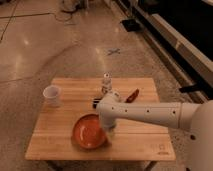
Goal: Push the ceramic bowl across the table
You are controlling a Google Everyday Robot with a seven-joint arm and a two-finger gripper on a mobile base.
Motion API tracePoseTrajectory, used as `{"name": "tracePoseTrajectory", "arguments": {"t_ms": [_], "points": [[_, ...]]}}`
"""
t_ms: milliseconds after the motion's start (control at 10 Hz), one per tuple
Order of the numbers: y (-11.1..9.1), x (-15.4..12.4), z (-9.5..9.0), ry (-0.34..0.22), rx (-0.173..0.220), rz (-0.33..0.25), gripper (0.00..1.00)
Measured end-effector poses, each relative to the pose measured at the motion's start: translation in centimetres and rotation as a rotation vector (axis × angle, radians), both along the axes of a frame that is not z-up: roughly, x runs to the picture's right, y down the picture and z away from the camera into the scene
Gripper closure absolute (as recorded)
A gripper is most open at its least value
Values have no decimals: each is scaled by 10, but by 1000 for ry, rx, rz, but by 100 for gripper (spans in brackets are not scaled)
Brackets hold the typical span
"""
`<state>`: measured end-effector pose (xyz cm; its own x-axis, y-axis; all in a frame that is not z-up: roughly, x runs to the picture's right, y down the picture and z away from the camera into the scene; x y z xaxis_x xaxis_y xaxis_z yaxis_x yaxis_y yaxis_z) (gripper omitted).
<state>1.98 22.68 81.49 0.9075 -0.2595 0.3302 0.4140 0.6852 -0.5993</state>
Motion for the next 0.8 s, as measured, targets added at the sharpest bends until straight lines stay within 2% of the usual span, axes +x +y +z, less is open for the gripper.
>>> {"name": "tracePoseTrajectory", "arguments": {"t_ms": [400,800], "points": [[-30,57,23,88,15,65,35],[-52,110,43,162,33,93,35]]}}
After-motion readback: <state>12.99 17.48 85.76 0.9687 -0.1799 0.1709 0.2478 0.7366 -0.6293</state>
